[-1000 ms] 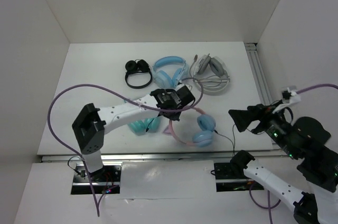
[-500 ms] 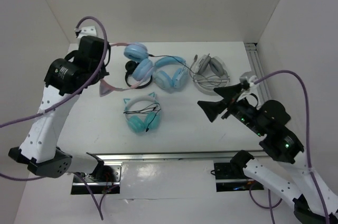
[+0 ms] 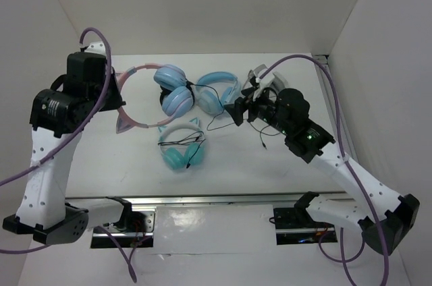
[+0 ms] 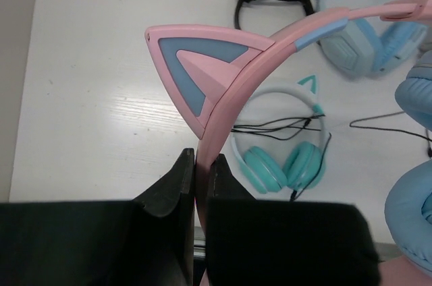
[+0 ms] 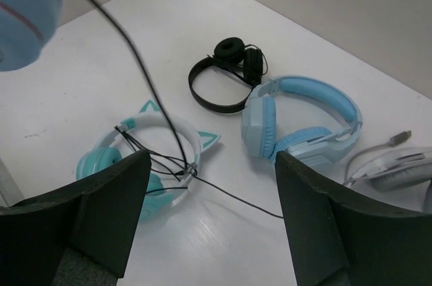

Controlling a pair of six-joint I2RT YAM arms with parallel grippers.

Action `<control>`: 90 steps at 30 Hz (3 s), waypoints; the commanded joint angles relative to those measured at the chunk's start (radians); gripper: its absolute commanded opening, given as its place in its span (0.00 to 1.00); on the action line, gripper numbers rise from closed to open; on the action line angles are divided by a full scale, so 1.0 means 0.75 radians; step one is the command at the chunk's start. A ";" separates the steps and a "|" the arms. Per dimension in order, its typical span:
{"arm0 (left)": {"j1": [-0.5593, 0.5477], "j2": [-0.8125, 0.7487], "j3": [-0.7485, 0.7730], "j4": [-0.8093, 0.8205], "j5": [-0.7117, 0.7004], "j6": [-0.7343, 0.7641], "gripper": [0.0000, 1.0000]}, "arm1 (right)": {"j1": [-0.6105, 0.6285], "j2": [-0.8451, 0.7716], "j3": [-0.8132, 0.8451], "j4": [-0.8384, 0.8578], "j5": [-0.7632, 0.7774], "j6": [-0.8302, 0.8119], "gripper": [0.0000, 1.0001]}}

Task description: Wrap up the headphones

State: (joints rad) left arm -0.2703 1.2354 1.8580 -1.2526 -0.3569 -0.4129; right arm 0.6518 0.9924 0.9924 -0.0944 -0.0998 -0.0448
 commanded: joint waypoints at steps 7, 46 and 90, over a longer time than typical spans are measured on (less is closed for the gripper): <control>0.007 -0.148 0.114 0.089 0.216 0.017 0.00 | 0.006 0.031 -0.006 0.320 -0.153 0.060 0.78; 0.007 -0.347 -0.165 0.498 0.385 -0.386 0.00 | 0.375 -0.153 -0.420 0.382 0.555 0.283 0.00; -1.057 -0.142 -0.765 0.821 -0.068 0.434 0.00 | 1.039 0.188 0.553 -0.660 1.489 -0.118 0.00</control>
State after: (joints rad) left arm -1.0084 1.1694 1.2350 -0.7200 -0.4641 -0.1150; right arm 1.4227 1.1206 1.3930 -0.6437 1.0210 -0.0776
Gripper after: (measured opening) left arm 0.138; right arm 0.022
